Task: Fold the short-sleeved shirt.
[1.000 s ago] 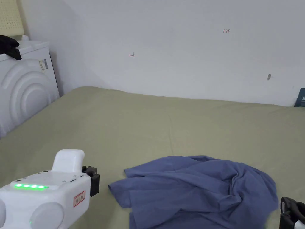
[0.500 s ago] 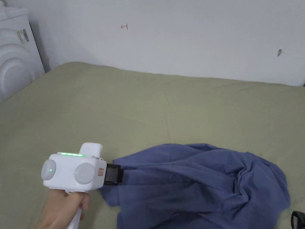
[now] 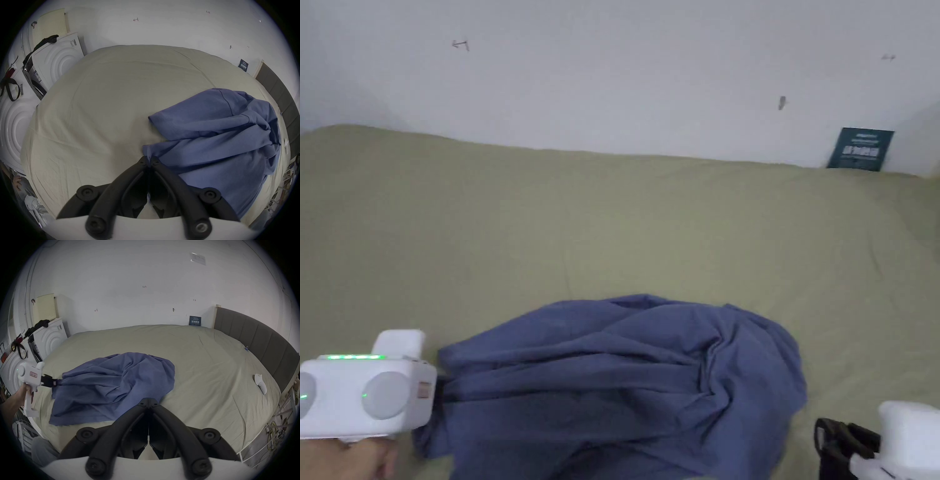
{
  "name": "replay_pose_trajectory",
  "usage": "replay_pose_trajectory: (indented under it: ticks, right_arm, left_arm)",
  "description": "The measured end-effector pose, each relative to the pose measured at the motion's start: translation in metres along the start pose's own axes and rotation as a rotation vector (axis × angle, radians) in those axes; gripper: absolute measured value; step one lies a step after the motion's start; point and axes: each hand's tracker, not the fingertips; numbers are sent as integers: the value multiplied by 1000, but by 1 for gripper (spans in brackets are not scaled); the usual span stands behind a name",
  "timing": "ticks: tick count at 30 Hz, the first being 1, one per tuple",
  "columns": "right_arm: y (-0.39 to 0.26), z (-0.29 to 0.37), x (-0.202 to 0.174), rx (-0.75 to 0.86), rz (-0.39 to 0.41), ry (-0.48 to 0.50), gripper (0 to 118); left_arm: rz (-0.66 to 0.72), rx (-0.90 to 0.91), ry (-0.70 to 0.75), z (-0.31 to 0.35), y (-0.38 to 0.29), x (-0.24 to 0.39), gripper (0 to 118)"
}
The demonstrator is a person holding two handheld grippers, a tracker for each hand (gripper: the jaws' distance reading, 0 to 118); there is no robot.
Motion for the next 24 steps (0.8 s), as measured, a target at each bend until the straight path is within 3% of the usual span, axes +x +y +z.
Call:
replay_pose_trajectory:
  ticks: [3, 8, 12, 15, 16, 17, 18, 19, 20, 22, 24]
  right_arm:
    - [19, -28, 14, -55, 4, -81, 2]
    - [61, -100, 36, -73, 7, -95, 2]
    - [92, -175, 45, -120, 64, -112, 2]
    - [106, -231, 53, -217, 46, -91, 3]
    - [106, -249, 53, -249, 61, -122, 12]
    - [106, -266, 54, -293, 68, -123, 46]
    - [103, -282, 55, -344, 69, -145, 103]
    - [97, -296, 56, -362, 78, -173, 118]
    - [101, -294, 55, -259, 99, -207, 114]
    - [86, -313, 50, -427, 143, -209, 113]
    - [89, -304, 49, -378, 109, -188, 113]
  left_arm:
    - [19, 6, -31, -3, 4, -11, 0]
    - [1, 3, -57, 11, 2, -10, 0]
    - [-65, 31, -26, 15, 4, -8, 0]
    - [-66, 25, -41, 10, 5, -11, 0]
    - [-60, -5, -65, 9, 4, -12, 0]
    - [-63, -10, -69, 5, 6, -11, 0]
    - [-64, -13, -73, 3, 6, -12, 0]
    - [-65, -16, -78, 2, 6, -13, 0]
    - [-62, -41, -92, 0, 6, -12, 0]
    - [-62, -44, -95, -14, 8, -18, 0]
    - [-63, -53, -102, -16, 7, -18, 0]
